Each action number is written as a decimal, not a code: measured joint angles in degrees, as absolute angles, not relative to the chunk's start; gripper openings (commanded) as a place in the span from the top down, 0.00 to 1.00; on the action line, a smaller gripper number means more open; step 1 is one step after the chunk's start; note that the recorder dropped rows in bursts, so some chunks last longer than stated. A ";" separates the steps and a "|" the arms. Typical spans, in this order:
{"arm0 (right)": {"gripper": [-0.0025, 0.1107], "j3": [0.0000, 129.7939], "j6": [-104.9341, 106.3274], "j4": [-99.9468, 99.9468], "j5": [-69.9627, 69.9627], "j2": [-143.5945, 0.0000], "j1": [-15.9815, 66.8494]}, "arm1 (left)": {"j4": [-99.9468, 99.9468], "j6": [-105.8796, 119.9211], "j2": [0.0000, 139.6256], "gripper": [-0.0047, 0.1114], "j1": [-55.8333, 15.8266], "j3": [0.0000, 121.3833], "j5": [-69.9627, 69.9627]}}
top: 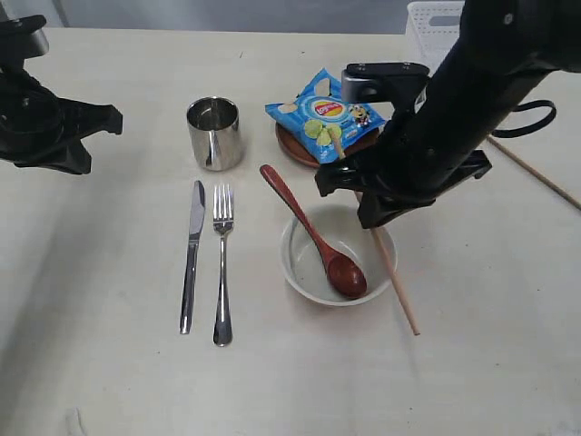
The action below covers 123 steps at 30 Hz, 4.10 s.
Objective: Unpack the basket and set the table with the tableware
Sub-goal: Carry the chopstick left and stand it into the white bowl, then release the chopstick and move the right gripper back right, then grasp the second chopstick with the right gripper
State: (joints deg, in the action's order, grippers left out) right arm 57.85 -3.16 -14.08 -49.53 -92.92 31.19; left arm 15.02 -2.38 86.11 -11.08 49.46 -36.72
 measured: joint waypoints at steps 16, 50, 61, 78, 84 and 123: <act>0.98 57.85 -4.37 -20.08 -49.08 -96.27 32.05 | 15.02 -2.02 86.11 0.96 -11.08 49.46 -36.72; 0.66 57.85 -3.72 -22.80 -45.83 -99.67 34.45 | 15.02 -1.94 86.11 0.96 -11.08 49.46 -36.72; 0.66 60.45 -3.19 -22.57 -50.49 -96.95 32.93 | 15.02 -1.76 86.11 0.96 -11.08 49.46 -36.72; 0.98 67.03 2.54 1.15 -56.79 -93.10 7.80 | 15.65 -1.61 86.11 0.96 -11.08 49.46 -36.72; 0.96 67.93 13.76 1.16 -55.62 -101.40 1.08 | 15.89 -1.61 86.11 0.96 -11.32 49.46 -36.92; 0.54 80.77 48.08 -4.60 -51.01 -122.47 -11.11 | 16.12 -1.51 86.11 0.96 -11.32 49.46 -36.58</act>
State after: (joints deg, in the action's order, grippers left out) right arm 80.77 48.08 -4.60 -51.01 -122.47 -11.11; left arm 16.12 -1.51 86.11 -11.32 49.46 -36.58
